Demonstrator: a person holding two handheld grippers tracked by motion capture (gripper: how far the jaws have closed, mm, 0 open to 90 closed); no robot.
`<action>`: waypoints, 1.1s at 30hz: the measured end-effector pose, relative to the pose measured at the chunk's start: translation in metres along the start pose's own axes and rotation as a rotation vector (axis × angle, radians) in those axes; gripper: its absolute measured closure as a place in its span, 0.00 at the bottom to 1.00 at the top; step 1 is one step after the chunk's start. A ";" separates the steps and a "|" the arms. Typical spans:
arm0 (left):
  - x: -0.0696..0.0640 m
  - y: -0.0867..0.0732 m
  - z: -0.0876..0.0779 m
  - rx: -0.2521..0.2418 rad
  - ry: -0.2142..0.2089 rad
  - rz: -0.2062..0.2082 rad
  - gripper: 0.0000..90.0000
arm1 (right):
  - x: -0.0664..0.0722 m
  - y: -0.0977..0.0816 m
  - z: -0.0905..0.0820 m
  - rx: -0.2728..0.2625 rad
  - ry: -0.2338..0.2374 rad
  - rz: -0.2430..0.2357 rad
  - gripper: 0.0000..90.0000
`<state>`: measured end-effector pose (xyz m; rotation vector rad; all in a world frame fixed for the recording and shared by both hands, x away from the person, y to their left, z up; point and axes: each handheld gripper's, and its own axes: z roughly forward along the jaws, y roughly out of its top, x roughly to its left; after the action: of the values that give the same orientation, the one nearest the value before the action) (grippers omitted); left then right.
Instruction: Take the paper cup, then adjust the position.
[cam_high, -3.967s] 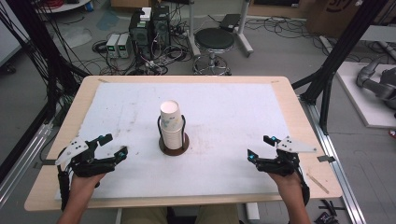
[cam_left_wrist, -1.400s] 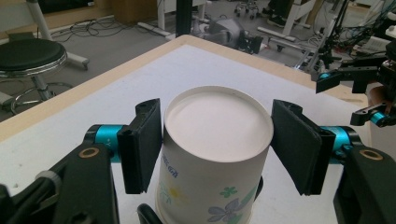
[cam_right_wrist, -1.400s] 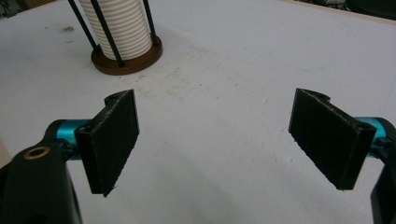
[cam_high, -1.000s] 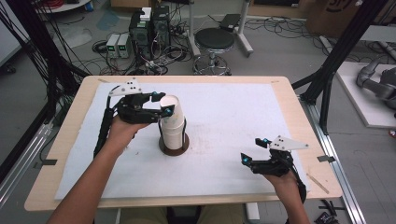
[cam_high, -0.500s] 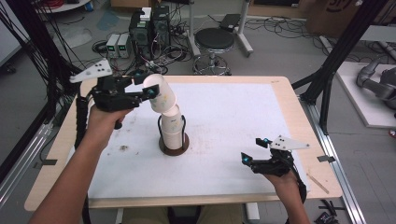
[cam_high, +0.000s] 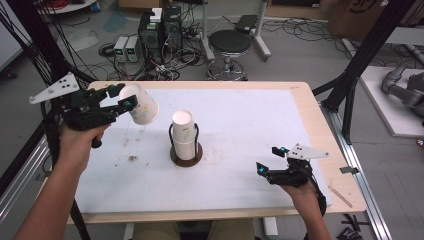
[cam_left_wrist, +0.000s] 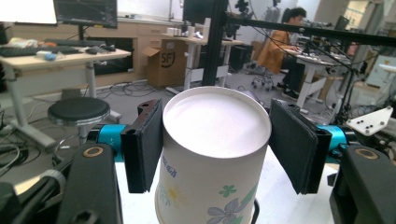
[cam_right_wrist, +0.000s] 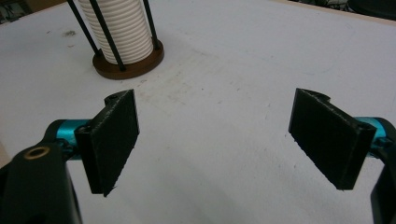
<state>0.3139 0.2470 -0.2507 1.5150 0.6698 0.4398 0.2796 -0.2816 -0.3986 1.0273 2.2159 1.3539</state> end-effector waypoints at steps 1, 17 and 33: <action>0.002 -0.009 -0.005 0.001 0.013 -0.013 0.41 | 0.000 0.000 0.001 -0.001 0.001 -0.001 0.18; -0.009 -0.047 -0.018 0.057 -0.008 -0.008 0.41 | 0.010 0.006 0.011 0.004 0.072 -0.025 0.18; -0.043 -0.083 0.001 0.157 -0.115 0.053 0.41 | 0.028 0.010 0.027 0.023 0.190 -0.063 0.18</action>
<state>0.2706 0.2153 -0.3270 1.6960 0.5858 0.3435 0.2812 -0.2417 -0.4007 0.8598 2.3833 1.4551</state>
